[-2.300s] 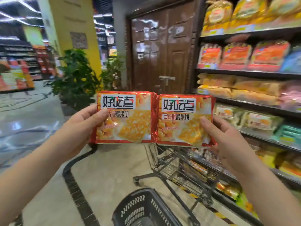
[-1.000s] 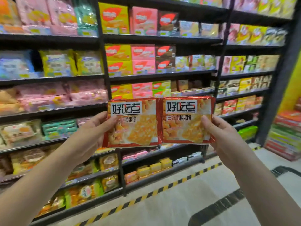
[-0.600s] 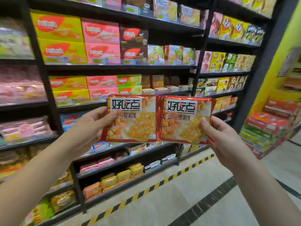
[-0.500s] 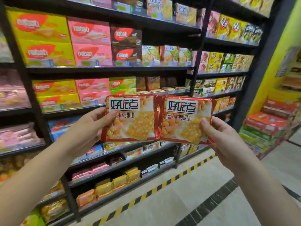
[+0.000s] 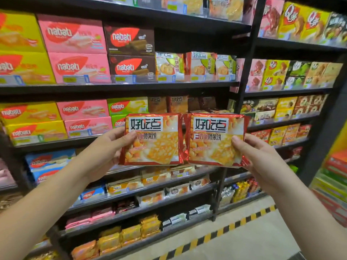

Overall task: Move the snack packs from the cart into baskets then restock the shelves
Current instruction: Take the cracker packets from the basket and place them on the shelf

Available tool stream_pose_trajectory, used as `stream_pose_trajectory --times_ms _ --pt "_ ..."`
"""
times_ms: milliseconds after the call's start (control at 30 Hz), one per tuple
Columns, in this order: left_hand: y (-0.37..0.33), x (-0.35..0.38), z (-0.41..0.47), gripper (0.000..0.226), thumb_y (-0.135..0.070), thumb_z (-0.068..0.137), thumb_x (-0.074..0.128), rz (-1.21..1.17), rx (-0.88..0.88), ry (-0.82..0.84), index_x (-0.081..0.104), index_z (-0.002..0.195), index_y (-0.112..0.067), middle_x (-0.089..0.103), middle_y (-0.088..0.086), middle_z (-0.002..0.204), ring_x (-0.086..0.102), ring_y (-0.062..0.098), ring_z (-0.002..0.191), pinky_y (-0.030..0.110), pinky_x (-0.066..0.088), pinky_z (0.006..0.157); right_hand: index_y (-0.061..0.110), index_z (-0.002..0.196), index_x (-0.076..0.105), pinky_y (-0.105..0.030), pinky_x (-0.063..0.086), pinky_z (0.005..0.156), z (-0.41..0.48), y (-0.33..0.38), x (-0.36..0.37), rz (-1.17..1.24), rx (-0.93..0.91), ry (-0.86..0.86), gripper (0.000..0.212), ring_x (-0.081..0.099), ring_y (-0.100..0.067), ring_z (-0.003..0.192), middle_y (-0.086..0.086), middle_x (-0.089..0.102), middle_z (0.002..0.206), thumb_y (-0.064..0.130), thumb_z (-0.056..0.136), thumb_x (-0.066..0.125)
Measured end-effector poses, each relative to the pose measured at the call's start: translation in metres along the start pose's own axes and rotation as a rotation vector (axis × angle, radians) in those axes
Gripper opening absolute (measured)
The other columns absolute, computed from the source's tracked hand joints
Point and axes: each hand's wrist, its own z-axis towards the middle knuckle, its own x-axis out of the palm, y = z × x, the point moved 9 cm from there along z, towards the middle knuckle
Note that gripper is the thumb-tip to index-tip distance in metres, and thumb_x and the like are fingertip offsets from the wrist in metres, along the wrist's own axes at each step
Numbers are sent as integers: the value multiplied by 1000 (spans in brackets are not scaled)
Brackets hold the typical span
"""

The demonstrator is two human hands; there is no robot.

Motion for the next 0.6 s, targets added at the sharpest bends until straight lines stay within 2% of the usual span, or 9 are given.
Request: stream_pose_trajectory --times_ms 100,233,400,500,533,600 --pt "2 22 34 42 -34 92 65 28 -20 -62 64 132 -22 74 2 124 70 24 117 53 51 105 19 120 67 -34 53 83 57 -4 -22 -8 -3 79 27 75 -17 99 0 78 108 30 96 65" --pt "2 37 76 46 -34 91 66 27 -24 -137 61 136 -20 74 3 125 69 25 118 51 54 100 19 122 66 -40 54 89 132 -9 -35 0 -6 160 31 75 -18 101 0 77 110 32 95 67" --pt "11 42 129 43 -32 92 64 20 -21 -189 63 133 -21 74 2 124 72 23 114 38 62 84 18 122 67 -37 55 88 214 -29 -23 80 16 229 27 74 -18 103 0 76 113 27 96 66" --pt "21 39 167 44 -31 89 64 5 -11 -212 64 132 -19 75 3 122 73 21 111 31 64 77 19 122 67 -42 56 92 262 -48 -12 101 35 253 27 73 -20 106 -1 76 115 28 96 67" --pt "26 36 181 43 -31 89 64 4 -12 -223 64 131 -19 75 3 121 73 21 111 30 64 78 20 123 66 -44 56 93 277 -55 -7 113 51 257 28 73 -21 106 -1 76 115 28 96 66" --pt "35 24 206 42 -32 89 65 -7 -13 -253 65 129 -18 74 6 123 70 25 116 38 62 88 19 125 65 -47 55 95 306 -66 5 141 77 279 29 73 -24 106 -3 75 116 27 97 65"
